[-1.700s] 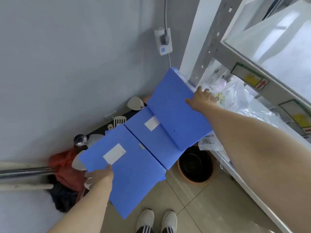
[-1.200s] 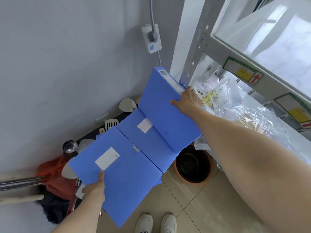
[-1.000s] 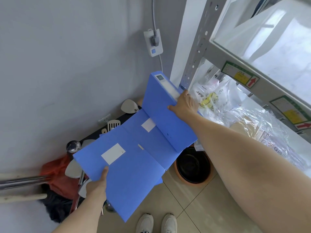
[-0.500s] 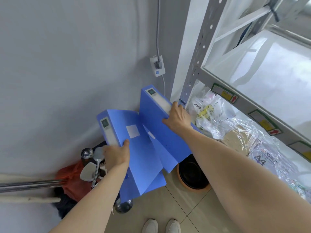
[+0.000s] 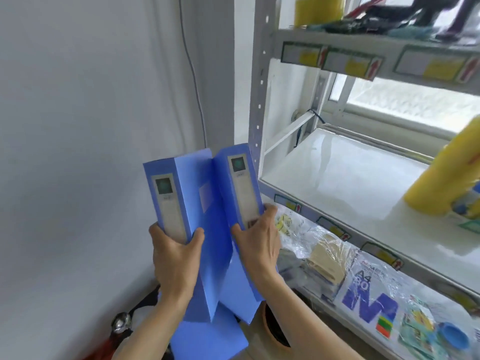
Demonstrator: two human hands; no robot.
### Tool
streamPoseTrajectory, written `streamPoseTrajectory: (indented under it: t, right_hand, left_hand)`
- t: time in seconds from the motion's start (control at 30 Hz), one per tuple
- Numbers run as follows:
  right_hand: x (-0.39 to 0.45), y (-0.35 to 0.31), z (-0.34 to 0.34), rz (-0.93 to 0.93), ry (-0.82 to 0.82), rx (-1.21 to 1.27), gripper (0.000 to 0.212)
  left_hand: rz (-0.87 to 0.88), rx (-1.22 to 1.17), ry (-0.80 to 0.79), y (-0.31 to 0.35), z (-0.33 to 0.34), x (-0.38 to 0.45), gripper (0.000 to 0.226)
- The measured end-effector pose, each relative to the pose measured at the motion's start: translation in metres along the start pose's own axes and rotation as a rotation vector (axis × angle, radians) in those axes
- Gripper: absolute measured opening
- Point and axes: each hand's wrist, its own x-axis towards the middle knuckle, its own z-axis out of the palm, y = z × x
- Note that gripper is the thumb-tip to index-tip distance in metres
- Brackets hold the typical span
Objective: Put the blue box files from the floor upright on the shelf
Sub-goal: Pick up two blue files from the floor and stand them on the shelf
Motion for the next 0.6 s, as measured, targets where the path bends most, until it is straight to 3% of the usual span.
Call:
streamPoseTrajectory:
  t: [0.2, 0.4, 0.6]
  right_hand:
    - [-0.037, -0.012, -0.054, -0.044, 0.234, 0.214, 0.074]
    - [-0.03, 0.003, -0.083, -0.059, 0.51, 0.369, 0.072]
    - [0.025, 0.019, -0.094, -0.093, 0.632, 0.307, 0.074]
  left_hand:
    - [0.195, -0.144, -0.171, 0.055, 0.003, -0.037, 0.053]
    - [0.34, -0.272, -0.347, 0.079, 0.042, -0.059, 0.059]
    - [0.374, -0.315, -0.428, 0.09, 0.112, -0.057, 0.059]
